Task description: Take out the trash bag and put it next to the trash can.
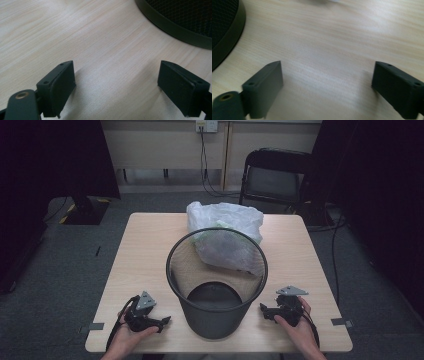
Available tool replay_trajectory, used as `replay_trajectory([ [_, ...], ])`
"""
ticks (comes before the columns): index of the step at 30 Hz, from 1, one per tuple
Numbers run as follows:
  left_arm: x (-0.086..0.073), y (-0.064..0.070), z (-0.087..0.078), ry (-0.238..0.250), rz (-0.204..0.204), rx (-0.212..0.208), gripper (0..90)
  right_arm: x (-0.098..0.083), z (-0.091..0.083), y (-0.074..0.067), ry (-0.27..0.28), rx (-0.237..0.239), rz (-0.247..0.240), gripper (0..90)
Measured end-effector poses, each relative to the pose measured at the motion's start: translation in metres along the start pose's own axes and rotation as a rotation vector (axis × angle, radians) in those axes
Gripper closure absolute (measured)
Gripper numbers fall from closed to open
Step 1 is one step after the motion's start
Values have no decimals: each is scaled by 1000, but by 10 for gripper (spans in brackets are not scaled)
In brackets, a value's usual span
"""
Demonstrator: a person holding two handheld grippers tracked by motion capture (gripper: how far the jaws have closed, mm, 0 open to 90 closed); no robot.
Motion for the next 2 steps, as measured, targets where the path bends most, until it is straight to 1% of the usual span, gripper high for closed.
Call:
replay_trajectory([
  [2,1,0,1,7,-3,0,131,1,3,0,18,6,-2,38],
])
Point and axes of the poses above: each handheld gripper's, and its own axes: z roughly forward along the jaws, x roughly out of its top, y roughly to its right, the point moved 8 cm from there along z, roughly forward along the jaws, and after that the axes turned 3 degrees about -y, right-handed, at the moved point
